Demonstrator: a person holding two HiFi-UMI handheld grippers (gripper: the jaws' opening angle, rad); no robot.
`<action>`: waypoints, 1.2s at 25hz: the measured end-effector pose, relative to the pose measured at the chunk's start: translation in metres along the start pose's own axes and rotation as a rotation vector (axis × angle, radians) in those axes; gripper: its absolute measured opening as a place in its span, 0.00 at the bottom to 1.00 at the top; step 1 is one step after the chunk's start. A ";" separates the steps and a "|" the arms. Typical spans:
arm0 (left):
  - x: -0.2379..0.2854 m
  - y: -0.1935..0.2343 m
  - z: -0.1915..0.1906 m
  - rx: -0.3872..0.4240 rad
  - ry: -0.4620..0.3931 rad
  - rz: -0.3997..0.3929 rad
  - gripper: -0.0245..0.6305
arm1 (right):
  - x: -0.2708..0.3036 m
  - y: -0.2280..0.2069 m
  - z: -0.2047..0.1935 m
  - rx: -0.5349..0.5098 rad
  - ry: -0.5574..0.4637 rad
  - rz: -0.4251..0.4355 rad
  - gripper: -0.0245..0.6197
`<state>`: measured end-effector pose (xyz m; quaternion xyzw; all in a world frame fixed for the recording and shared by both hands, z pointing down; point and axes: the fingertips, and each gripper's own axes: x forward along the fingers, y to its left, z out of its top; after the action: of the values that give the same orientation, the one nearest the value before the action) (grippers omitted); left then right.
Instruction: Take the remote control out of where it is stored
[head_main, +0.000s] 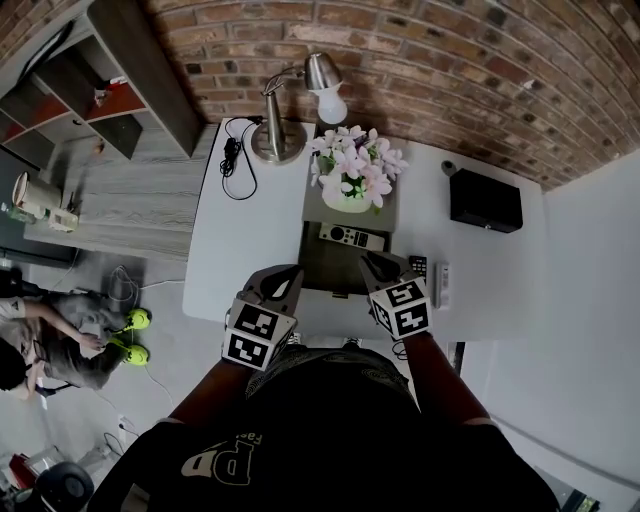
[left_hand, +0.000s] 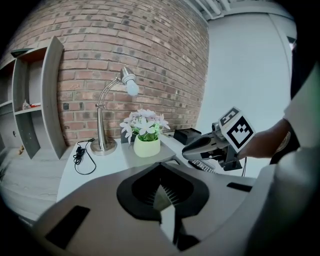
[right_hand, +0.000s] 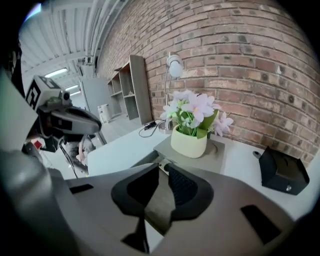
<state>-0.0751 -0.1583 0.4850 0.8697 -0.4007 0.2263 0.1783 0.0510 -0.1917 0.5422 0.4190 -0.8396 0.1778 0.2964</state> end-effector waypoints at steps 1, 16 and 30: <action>0.000 0.002 -0.001 -0.006 0.004 0.004 0.05 | 0.007 -0.004 -0.006 -0.042 0.033 -0.009 0.13; 0.004 0.020 -0.016 -0.077 0.042 0.057 0.05 | 0.089 -0.061 -0.081 -0.463 0.431 -0.045 0.35; 0.010 0.020 -0.017 -0.089 0.056 0.041 0.05 | 0.083 -0.049 -0.089 -0.507 0.501 0.020 0.35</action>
<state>-0.0893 -0.1684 0.5069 0.8458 -0.4230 0.2362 0.2232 0.0826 -0.2213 0.6664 0.2673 -0.7623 0.0641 0.5859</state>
